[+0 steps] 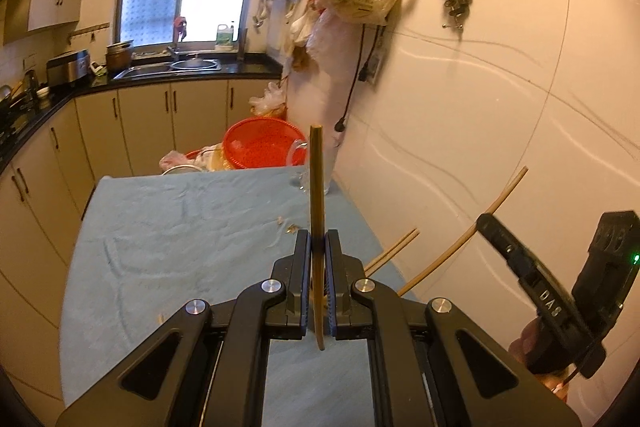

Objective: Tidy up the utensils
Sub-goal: 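Lower the left tool's chopstick into the cup while the right tool lowers its chopstick in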

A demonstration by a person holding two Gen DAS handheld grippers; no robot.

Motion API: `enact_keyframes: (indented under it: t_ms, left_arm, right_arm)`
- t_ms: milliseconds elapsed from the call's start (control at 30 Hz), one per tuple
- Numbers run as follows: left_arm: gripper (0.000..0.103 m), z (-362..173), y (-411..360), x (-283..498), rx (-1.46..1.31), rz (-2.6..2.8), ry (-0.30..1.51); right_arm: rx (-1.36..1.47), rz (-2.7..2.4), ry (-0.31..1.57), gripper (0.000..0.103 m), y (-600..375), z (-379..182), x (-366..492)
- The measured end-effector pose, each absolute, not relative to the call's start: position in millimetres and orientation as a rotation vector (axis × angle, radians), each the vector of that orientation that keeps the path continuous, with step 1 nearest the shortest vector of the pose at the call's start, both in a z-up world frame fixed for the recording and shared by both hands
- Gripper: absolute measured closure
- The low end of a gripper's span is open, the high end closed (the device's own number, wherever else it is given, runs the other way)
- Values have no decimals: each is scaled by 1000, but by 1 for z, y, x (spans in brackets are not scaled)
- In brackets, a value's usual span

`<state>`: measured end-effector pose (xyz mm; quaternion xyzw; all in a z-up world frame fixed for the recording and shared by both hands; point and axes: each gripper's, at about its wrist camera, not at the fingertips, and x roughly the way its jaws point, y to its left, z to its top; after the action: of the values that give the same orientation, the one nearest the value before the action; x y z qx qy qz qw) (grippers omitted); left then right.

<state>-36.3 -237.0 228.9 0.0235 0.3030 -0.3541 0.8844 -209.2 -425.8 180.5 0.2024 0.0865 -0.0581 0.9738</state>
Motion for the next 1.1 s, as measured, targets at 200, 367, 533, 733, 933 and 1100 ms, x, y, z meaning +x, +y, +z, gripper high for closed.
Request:
enact_keyframes:
  t_ms: [200, 367, 533, 733, 933, 1100]
  left_arm:
    - [97, 231, -264, -22, 35, -741, 622]
    - [97, 217, -287, -6, 33, -726, 622]
    - [97, 192, -305, 14, 23, -707, 656]
    - [97, 164, -311, 33, 3, -677, 704]
    - [97, 149, -316, 40, 7, -667, 737]
    - [97, 142, -321, 46, 19, -648, 753]
  right_arm:
    - [402, -156, 175, 96, -438, 179, -197]
    - [384, -186, 194, 96, -444, 171, -179]
    - [371, -198, 231, 96, -446, 154, -164]
    - [360, -200, 278, 95, -448, 135, -147]
    - [355, -188, 332, 95, -444, 118, -136]
    - [362, -175, 387, 95, -443, 104, -126]
